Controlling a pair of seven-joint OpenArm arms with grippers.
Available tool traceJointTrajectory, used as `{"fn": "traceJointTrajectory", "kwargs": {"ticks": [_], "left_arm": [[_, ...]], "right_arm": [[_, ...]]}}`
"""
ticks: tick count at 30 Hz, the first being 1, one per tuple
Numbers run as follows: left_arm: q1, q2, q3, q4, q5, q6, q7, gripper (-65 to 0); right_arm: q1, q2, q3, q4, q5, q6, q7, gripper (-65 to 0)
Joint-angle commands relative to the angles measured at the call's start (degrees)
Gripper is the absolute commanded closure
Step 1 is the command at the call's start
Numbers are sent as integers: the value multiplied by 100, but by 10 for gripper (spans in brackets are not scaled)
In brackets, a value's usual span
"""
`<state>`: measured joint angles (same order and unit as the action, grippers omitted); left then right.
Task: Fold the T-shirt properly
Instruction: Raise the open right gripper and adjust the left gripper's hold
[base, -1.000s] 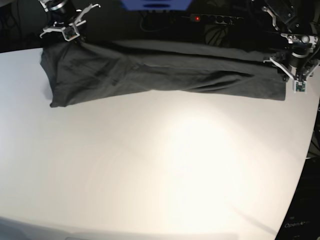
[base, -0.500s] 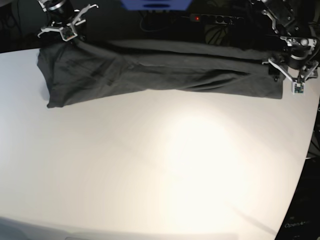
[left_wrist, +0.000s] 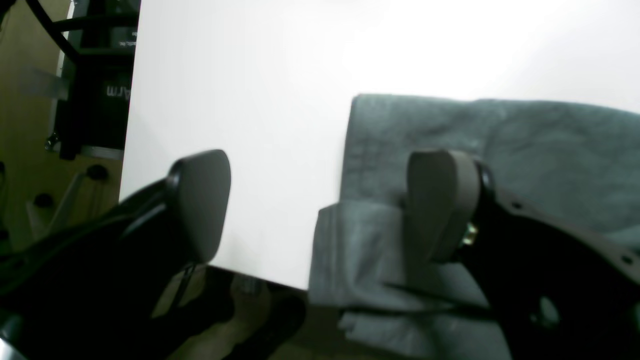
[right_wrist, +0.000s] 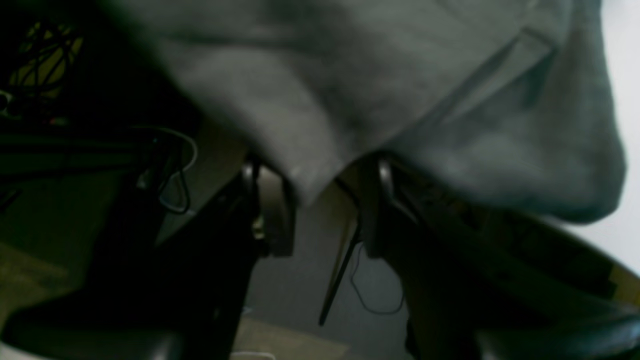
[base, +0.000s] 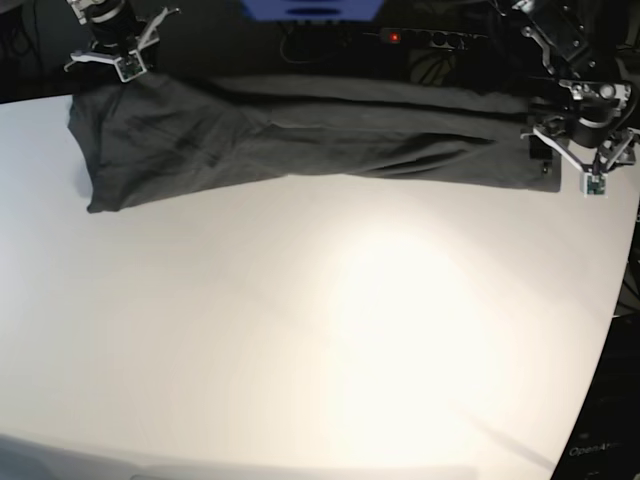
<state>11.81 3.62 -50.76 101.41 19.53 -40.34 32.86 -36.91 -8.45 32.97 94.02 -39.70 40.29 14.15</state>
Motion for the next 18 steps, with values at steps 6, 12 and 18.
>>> {"fn": "traceJointTrajectory", "kwargs": {"ticks": [6, 12, 18], "left_arm": [[-8, -58, -1, 123, -41, 34, -73, -533], [-52, 144, -9, 264, 12, 34, -38, -379], [-52, 346, -9, 695, 21, 34, -20, -91]], "right_arm": [[-50, 32, 215, 80, 71, -29, 92, -203], [20, 32, 496, 44, 71, -29, 92, 0], [38, 23, 637, 36, 71, -29, 92, -7]]}}
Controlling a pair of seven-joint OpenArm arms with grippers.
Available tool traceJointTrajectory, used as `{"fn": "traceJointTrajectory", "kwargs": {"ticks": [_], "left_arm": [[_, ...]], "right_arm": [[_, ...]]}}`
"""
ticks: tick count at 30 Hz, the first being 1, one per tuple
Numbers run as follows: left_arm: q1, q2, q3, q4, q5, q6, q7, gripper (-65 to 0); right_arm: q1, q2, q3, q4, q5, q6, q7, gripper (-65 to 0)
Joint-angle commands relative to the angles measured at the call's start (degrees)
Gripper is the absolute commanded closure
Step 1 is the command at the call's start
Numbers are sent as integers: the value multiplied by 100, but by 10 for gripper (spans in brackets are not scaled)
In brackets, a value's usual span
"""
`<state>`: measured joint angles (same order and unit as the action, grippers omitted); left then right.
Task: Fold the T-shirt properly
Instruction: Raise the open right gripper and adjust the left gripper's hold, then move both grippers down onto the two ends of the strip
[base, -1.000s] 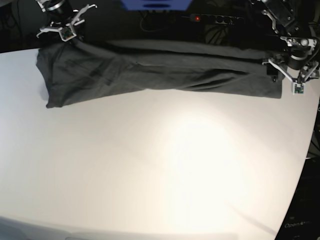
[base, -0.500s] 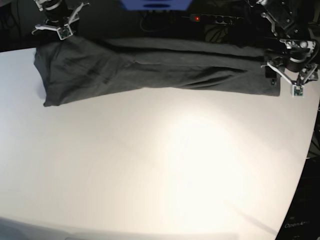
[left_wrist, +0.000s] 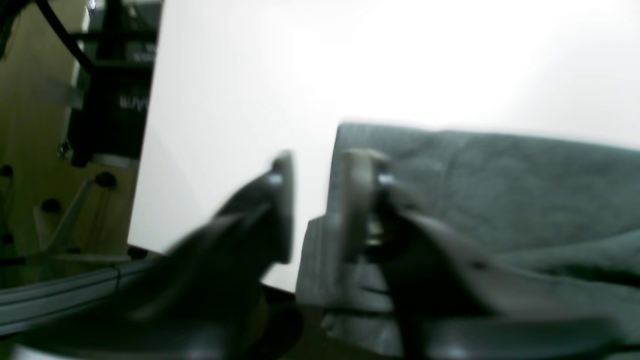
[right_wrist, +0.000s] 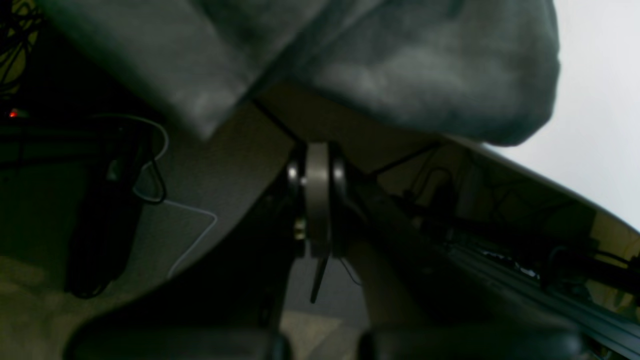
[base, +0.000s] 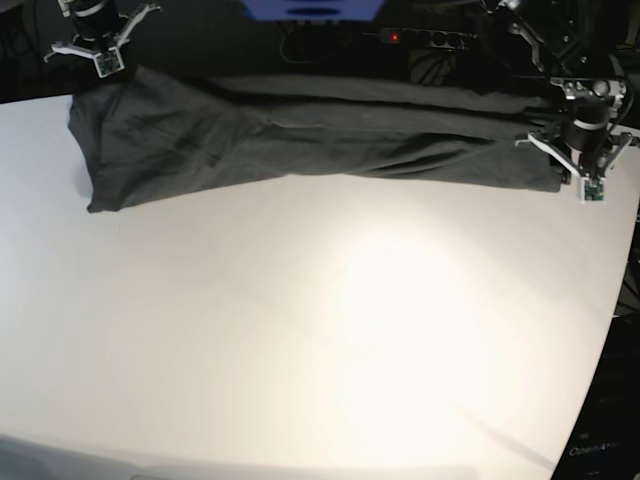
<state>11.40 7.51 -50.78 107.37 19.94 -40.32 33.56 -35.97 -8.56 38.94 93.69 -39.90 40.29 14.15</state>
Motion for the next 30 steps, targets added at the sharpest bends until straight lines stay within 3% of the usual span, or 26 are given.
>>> {"fn": "traceJointTrajectory", "kwargs": {"ticks": [1, 2, 9, 18, 30], "left_arm": [[-19, -43, -7, 72, -12, 32, -90, -40], [-28, -43, -7, 28, 23, 32, -90, -11], [-45, -43, 441, -544, 559, 32, -108, -33], [-300, -96, 678, -1361, 595, 32, -134, -33], [-502, -219, 722, -1792, 850, 32, -161, -33]], "right_arm": [[-56, 34, 40, 68, 91, -29, 92, -7], [-56, 34, 40, 68, 91, -29, 92, -7], [-65, 34, 40, 68, 91, -29, 92, -7], [-83, 34, 93, 68, 91, -29, 84, -7], [1122, 341, 1588, 112, 126, -29, 136, -7]]}}
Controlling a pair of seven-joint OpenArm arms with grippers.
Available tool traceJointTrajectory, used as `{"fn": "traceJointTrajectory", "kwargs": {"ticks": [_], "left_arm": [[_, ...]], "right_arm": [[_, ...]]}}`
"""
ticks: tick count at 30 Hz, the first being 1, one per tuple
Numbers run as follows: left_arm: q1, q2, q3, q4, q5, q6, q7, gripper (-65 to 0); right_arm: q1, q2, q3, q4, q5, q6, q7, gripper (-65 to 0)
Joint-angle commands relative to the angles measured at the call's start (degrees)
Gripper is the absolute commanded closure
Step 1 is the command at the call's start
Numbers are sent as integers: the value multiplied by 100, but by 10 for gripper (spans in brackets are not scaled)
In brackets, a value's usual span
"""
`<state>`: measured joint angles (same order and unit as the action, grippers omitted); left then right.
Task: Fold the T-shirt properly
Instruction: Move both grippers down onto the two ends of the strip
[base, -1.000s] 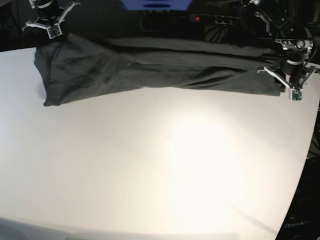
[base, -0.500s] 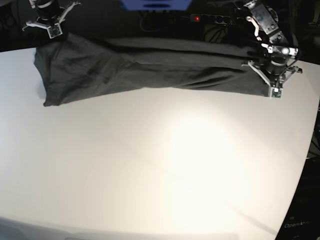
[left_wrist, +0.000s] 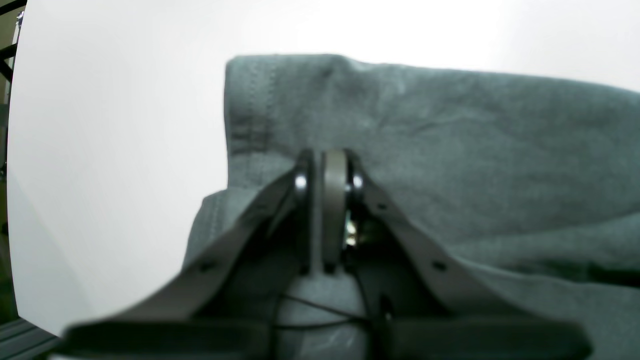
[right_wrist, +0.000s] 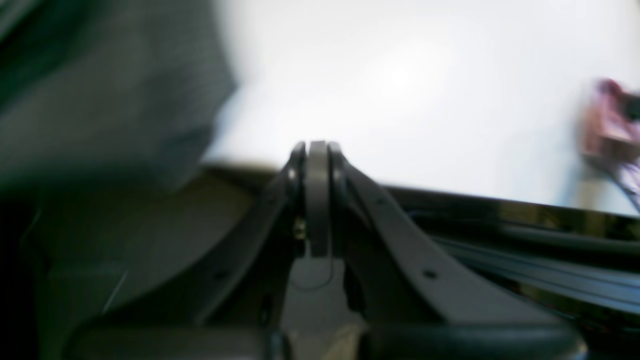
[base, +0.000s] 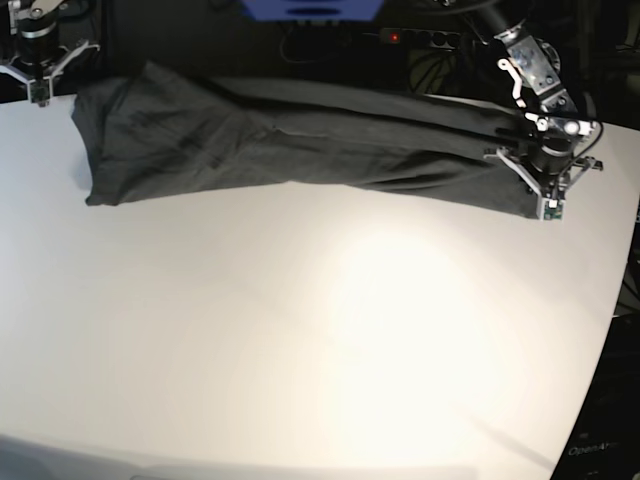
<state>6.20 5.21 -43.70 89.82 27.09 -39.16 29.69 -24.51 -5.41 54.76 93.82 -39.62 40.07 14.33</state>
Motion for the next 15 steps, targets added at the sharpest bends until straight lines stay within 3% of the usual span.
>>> {"fn": "traceJointTrajectory", "kwargs": {"ticks": [1, 4, 8, 15], "left_arm": [[18, 11, 14, -37, 144, -84, 226, -33], [35, 11, 5, -37, 152, -84, 226, -33], [79, 11, -3, -28, 161, -84, 235, -33], [88, 2, -30, -46, 161, -84, 244, -33]], "right_arm": [[108, 18, 49, 108, 98, -7, 119, -7], [328, -88, -13, 231, 98, -7, 119, -7], [319, -334, -593, 618, 80, -7, 110, -7], [293, -359, -1252, 688, 80, -7, 66, -7]]}}
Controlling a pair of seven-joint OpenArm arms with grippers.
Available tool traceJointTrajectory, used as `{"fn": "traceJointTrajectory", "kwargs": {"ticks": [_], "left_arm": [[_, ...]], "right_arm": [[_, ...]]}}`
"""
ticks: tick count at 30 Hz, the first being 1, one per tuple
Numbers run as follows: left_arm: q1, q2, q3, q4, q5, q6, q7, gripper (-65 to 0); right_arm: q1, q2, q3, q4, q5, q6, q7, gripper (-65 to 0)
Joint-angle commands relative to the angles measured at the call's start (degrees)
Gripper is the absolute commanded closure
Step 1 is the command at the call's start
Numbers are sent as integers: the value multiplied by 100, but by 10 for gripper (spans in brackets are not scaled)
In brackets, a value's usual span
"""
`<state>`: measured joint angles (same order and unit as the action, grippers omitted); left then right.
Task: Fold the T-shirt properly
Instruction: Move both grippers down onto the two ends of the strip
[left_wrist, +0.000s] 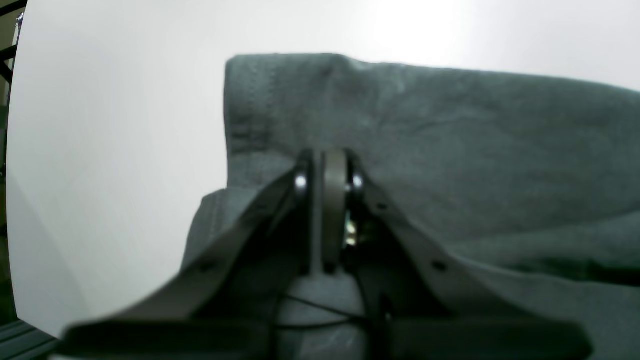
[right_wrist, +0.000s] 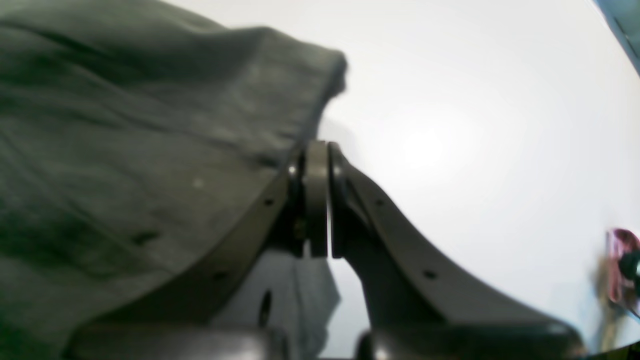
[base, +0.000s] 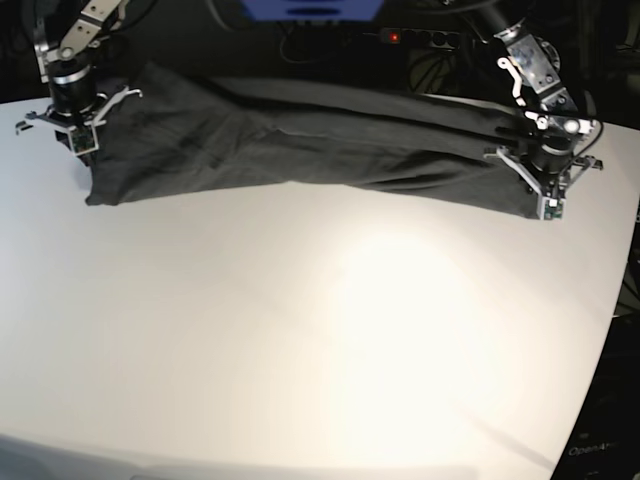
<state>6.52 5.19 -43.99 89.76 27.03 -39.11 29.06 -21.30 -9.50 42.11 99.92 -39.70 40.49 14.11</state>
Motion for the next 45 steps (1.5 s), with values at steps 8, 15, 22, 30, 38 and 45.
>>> {"fn": "traceJointTrajectory", "kwargs": {"ticks": [8, 15, 22, 30, 38, 45], "left_arm": [[64, 4, -10, -39, 212, -89, 325, -33], [29, 57, -10, -39, 511, -89, 307, -33], [-6, 48, 25, -39, 484, -89, 307, -33], [-419, 48, 8, -435, 502, -89, 307, -33], [-797, 66, 34, -822, 502, -89, 307, -33], [-1052, 259, 43, -787, 502, -89, 351, -33]], "right_arm": [[-19, 50, -39, -581, 89, -49, 123, -7], [279, 154, -57, -1425, 89, -49, 141, -7], [666, 532, -57, -1926, 80, -49, 97, -7], [1194, 998, -22, -2682, 71, -49, 88, -7], [1545, 1350, -13, -3456, 71, -49, 88, -7], [1906, 1543, -4, -4009, -403, -49, 88, -7]]}}
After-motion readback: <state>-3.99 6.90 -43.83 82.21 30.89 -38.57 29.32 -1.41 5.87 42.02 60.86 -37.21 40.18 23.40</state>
